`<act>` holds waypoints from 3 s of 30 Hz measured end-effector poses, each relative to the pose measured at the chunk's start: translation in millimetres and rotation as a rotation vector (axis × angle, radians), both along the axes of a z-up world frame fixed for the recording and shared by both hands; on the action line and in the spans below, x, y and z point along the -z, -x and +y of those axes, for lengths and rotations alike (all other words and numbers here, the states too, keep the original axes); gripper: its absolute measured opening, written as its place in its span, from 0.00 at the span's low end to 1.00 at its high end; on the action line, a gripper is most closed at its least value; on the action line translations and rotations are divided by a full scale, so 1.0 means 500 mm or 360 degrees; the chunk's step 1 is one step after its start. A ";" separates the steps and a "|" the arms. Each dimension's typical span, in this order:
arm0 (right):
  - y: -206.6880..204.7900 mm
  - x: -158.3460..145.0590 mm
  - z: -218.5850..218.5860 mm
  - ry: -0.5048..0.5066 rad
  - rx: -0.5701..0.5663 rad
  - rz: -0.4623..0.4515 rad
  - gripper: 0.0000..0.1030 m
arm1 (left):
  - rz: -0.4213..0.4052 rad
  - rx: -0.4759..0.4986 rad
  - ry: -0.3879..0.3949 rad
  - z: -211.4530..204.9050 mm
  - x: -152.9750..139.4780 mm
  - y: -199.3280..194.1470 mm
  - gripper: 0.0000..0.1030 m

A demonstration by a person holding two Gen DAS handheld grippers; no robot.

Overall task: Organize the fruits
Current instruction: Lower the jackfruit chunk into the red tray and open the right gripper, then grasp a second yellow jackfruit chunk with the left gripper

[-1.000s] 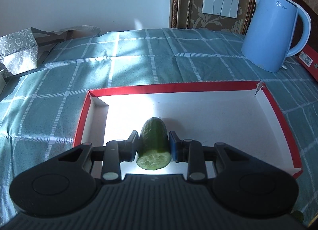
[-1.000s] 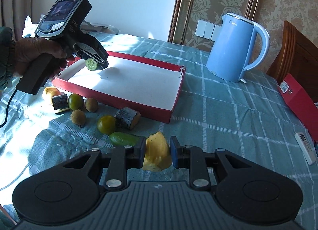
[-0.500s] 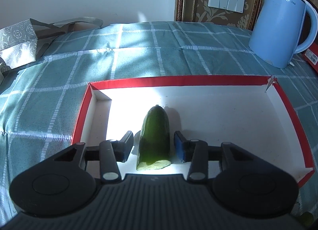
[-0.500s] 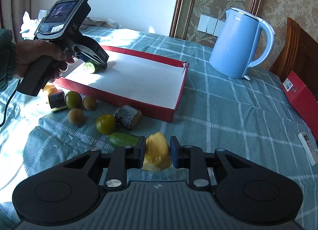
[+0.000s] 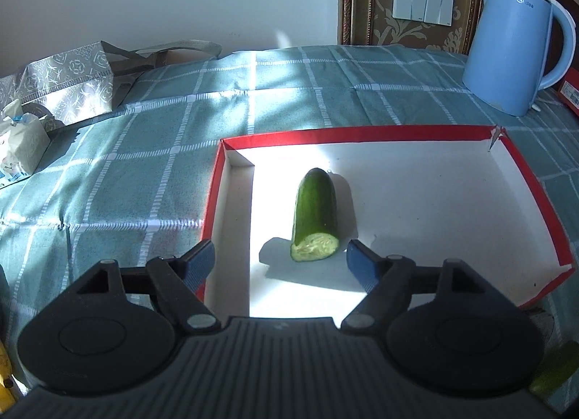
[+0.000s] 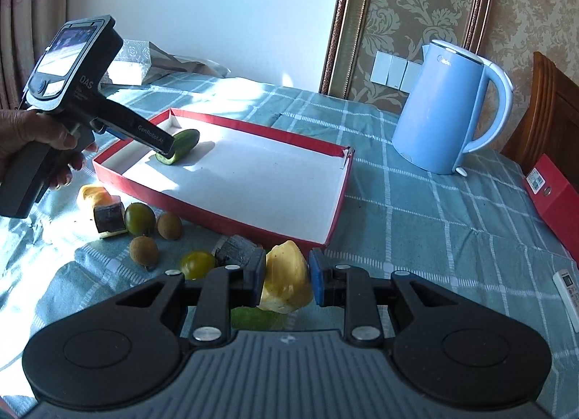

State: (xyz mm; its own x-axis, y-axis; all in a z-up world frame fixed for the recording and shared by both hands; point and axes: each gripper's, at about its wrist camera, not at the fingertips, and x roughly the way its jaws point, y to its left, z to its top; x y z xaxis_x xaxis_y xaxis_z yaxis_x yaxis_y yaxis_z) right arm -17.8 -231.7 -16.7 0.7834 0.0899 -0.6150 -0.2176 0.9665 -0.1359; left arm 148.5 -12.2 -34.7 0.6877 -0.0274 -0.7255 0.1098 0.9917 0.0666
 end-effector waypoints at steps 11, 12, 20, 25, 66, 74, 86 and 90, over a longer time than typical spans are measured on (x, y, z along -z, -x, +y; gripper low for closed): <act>-0.167 0.009 0.055 -0.0052 -0.0141 -0.0038 0.24 | -0.0077 -0.0155 0.0101 0.081 -0.058 0.146 0.78; -0.187 0.017 0.060 -0.0058 -0.0142 -0.0028 0.24 | -0.0083 -0.0181 0.0110 0.092 -0.061 0.163 0.78; -0.294 0.082 0.076 -0.0082 -0.0117 0.0089 0.24 | -0.0037 -0.0316 0.0095 0.131 -0.050 0.244 0.79; -0.308 0.094 0.074 -0.0054 -0.0137 0.0080 0.27 | -0.0021 -0.0363 0.0100 0.141 -0.040 0.266 0.81; 0.068 0.068 -0.044 -0.0004 -0.0144 0.0090 0.39 | -0.0016 0.0309 -0.0024 -0.022 0.021 0.315 0.82; 0.092 0.072 -0.052 -0.0049 -0.0078 0.0128 0.39 | -0.0026 0.0180 -0.0026 0.030 0.026 0.259 0.81; 0.102 0.080 -0.036 -0.0029 -0.0022 0.0180 0.39 | 0.0188 -0.0264 0.0326 0.138 0.025 0.162 0.79; 0.099 0.073 -0.032 -0.0039 -0.0003 0.0182 0.39 | 0.0228 -0.0219 0.0277 0.121 0.034 0.147 0.78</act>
